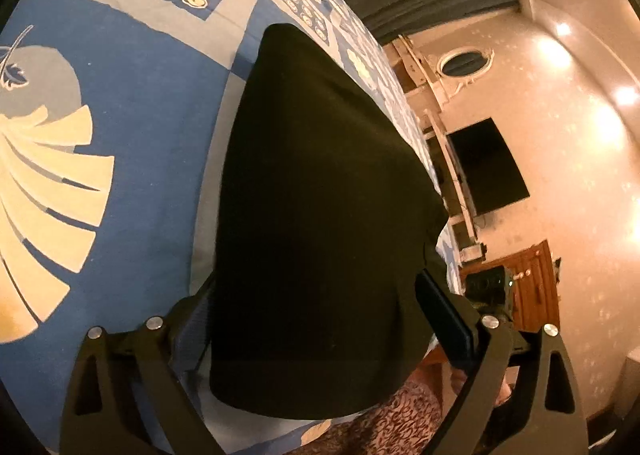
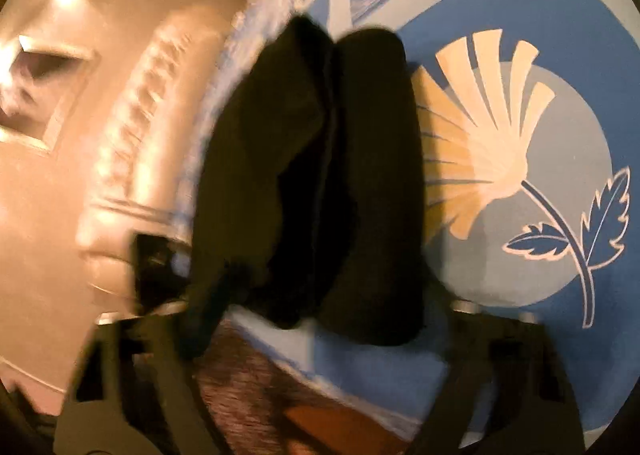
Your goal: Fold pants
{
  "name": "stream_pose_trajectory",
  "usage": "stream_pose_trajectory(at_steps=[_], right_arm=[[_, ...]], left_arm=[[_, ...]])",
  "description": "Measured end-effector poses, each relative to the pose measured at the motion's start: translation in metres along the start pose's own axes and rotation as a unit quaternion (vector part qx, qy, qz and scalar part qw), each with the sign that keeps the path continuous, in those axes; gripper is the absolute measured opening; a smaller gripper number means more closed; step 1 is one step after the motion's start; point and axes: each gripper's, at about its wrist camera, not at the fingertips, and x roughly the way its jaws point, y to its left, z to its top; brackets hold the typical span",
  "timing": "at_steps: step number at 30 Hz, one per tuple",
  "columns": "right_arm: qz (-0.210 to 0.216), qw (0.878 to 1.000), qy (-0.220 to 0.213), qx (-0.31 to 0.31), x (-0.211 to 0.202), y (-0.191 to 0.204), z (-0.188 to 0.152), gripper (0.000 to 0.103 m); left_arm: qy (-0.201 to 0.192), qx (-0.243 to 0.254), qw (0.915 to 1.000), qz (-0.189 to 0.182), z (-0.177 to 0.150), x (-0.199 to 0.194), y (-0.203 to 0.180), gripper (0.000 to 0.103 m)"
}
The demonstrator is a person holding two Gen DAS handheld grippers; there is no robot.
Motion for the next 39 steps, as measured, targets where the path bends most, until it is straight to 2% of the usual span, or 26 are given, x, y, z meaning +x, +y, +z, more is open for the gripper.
stream_pose_trajectory(at_steps=[1,2,4,8,10,12,13,16,17,18,19,20,21,23,25,28,31,34,37,38,39], right_arm=[[-0.002,1.000,-0.002,0.000,0.001,0.000,-0.001,0.056],[0.001,1.000,-0.003,0.001,0.002,-0.001,-0.001,0.049],[-0.009,1.000,-0.010,-0.015,0.002,0.006,0.000,0.047],[-0.011,0.999,-0.012,-0.036,0.013,0.017,0.009,0.046],[-0.005,0.999,-0.014,-0.037,0.019,0.018,0.017,0.045],[0.003,0.999,-0.018,-0.038,0.024,0.012,0.019,0.045],[0.009,0.999,-0.019,-0.034,0.024,0.010,0.024,0.046],[0.037,0.999,-0.014,-0.011,0.020,0.001,0.023,0.053],[0.040,0.999,-0.014,-0.005,0.016,0.000,0.023,0.059],[0.042,0.999,-0.020,0.001,0.008,-0.001,0.023,0.071],[0.044,0.999,-0.032,0.004,0.001,-0.002,0.027,0.079],[0.043,0.998,-0.045,0.006,-0.007,-0.004,0.031,0.090],[0.041,0.998,-0.055,0.006,-0.012,-0.004,0.036,0.092],[0.040,0.997,-0.067,0.002,-0.017,-0.005,0.050,0.092],[0.040,0.997,-0.066,0.007,-0.007,-0.006,0.065,0.093],[0.043,0.997,-0.058,0.009,0.016,-0.005,0.088,0.093],[0.045,0.997,-0.062,-0.002,0.029,0.001,0.105,0.093],[0.046,0.997,-0.057,-0.003,0.036,0.001,0.117,0.096],[0.059,0.997,-0.053,-0.002,0.038,-0.003,0.124,0.096],[0.061,0.997,-0.053,-0.007,0.037,-0.004,0.125,0.093],[0.059,0.997,-0.053,-0.011,0.038,-0.003,0.127,0.072]], left_arm=[[0.007,0.005,0.9999,0.013,0.001,0.001,-0.001,0.064],[0.012,0.007,0.9997,0.020,0.002,0.002,0.001,0.058],[0.006,0.000,0.9999,0.011,0.002,0.000,0.004,0.048],[-0.030,0.028,0.9981,0.046,0.008,-0.009,-0.006,0.044],[-0.037,0.024,0.9978,0.049,0.013,-0.010,-0.003,0.044],[-0.038,0.011,0.9984,0.041,0.012,-0.010,0.003,0.045],[-0.040,0.012,0.9984,0.039,0.010,-0.010,0.004,0.049],[-0.034,0.015,0.9984,0.041,0.005,-0.015,0.000,0.056],[-0.033,0.016,0.9986,0.039,0.007,-0.020,0.000,0.059],[-0.034,0.019,0.9986,0.034,0.009,-0.027,0.000,0.060],[-0.040,0.025,0.9984,0.031,0.010,-0.036,0.000,0.065],[-0.054,0.037,0.9975,0.027,0.015,-0.048,0.000,0.076],[-0.066,0.048,0.9963,0.025,0.018,-0.056,0.001,0.082],[-0.071,0.070,0.9947,0.025,0.035,-0.063,0.007,0.086],[-0.055,0.074,0.9956,0.015,0.052,-0.054,0.015,0.086],[-0.025,0.058,0.9979,0.010,0.090,-0.020,0.032,0.086],[-0.020,0.039,0.9990,-0.006,0.117,0.003,0.046,0.086],[-0.005,0.032,0.9988,-0.035,0.134,0.029,0.044,0.086],[0.002,0.042,0.9982,-0.043,0.145,0.043,0.039,0.086],[0.002,0.045,0.9982,-0.040,0.147,0.048,0.038,0.086],[0.001,0.047,0.9980,-0.041,0.150,0.052,0.037,0.086]])
